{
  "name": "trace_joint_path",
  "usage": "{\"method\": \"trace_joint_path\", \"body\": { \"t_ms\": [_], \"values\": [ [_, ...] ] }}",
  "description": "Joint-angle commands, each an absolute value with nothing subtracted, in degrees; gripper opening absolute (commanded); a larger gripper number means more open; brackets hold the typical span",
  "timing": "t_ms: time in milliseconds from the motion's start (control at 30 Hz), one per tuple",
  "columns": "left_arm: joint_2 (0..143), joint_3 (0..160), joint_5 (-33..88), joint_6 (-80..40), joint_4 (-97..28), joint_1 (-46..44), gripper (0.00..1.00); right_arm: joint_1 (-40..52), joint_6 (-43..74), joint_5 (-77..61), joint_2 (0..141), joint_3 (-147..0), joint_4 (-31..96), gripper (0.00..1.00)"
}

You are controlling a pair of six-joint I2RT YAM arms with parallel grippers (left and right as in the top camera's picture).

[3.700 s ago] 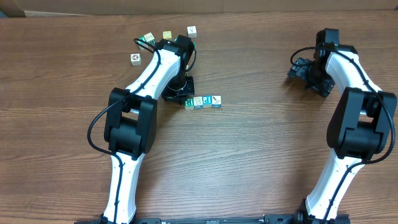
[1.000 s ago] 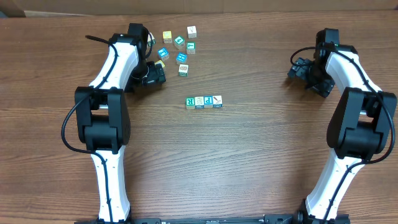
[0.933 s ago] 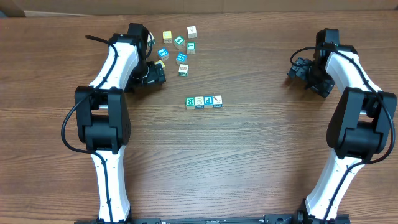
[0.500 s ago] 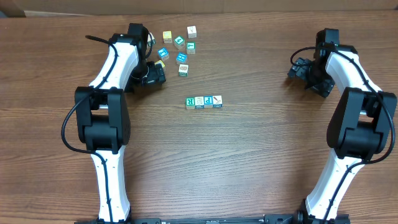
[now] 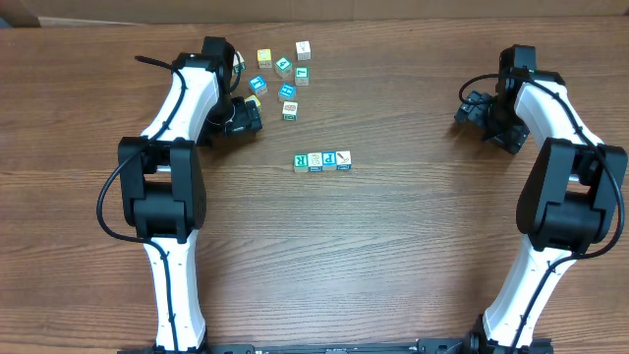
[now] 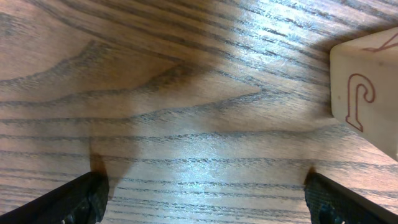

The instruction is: Form a horizontal line

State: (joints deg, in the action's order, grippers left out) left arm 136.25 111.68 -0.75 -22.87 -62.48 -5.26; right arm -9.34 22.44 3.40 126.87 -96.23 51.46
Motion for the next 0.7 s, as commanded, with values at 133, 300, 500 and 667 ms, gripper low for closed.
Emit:
{"method": "trace_joint_path", "body": {
  "t_ms": [133,300,500,667],
  "values": [
    [136.4,111.3,-1.9,-22.7,-62.0,-5.7,1.00,-9.5,22.5,3.8,124.6,-97.4,51.2,1.00],
    [136.4,111.3,-1.9,-22.7,-62.1,-5.7,1.00,-9.5,22.5,3.8,124.6,-97.4,51.2,1.00],
    [136.4,111.3,-1.9,-22.7,-62.0,-5.7,1.00,-8.5,22.5,3.8,122.9,-97.4,51.3,1.00],
    [136.4,111.3,-1.9,-22.7,-62.1,-5.7,1.00,-3.7,22.5,3.8,113.8,-97.4,51.2,1.00]
  ]
}}
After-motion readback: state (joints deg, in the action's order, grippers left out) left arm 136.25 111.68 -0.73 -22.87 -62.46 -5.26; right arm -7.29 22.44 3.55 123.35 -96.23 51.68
